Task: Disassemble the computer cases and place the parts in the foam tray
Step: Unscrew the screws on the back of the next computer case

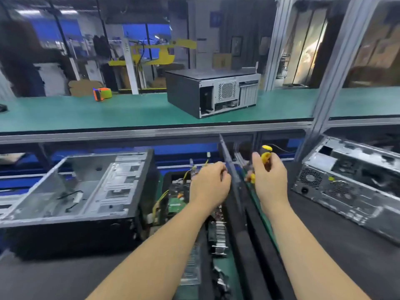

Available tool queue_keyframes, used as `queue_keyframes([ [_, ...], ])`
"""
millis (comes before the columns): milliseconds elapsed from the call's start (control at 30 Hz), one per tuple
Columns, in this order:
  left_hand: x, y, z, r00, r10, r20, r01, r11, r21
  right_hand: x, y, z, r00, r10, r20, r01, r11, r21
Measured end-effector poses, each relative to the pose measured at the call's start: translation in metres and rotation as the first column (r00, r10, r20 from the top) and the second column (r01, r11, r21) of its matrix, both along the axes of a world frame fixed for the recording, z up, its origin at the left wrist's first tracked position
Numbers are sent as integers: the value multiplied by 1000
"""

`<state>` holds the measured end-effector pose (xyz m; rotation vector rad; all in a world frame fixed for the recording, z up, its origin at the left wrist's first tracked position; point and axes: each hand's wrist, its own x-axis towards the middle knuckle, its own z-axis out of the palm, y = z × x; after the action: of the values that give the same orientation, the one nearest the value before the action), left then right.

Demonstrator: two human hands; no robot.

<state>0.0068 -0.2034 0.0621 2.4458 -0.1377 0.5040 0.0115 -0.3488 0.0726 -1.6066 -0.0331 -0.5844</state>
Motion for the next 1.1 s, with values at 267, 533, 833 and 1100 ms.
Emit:
queue_keyframes([
  [267, 19, -41, -30, 976, -217, 18, 210, 959, 190, 66, -113, -50, 884, -390, -258, 115, 716, -688],
  [533, 42, -69, -55, 935, -155, -320, 179, 983, 47, 105, -190, -82, 554, -733, -394, -148, 379, -913],
  [833, 62, -66, -70, 906, -29, -423, 24, 1000, -16, 112, -151, -97, 584, -653, -482, -193, 466, -864],
  [1100, 77, -56, -71, 873, 23, -487, -106, 984, -145, 104, -71, -98, 708, -465, -531, -268, 519, -812],
])
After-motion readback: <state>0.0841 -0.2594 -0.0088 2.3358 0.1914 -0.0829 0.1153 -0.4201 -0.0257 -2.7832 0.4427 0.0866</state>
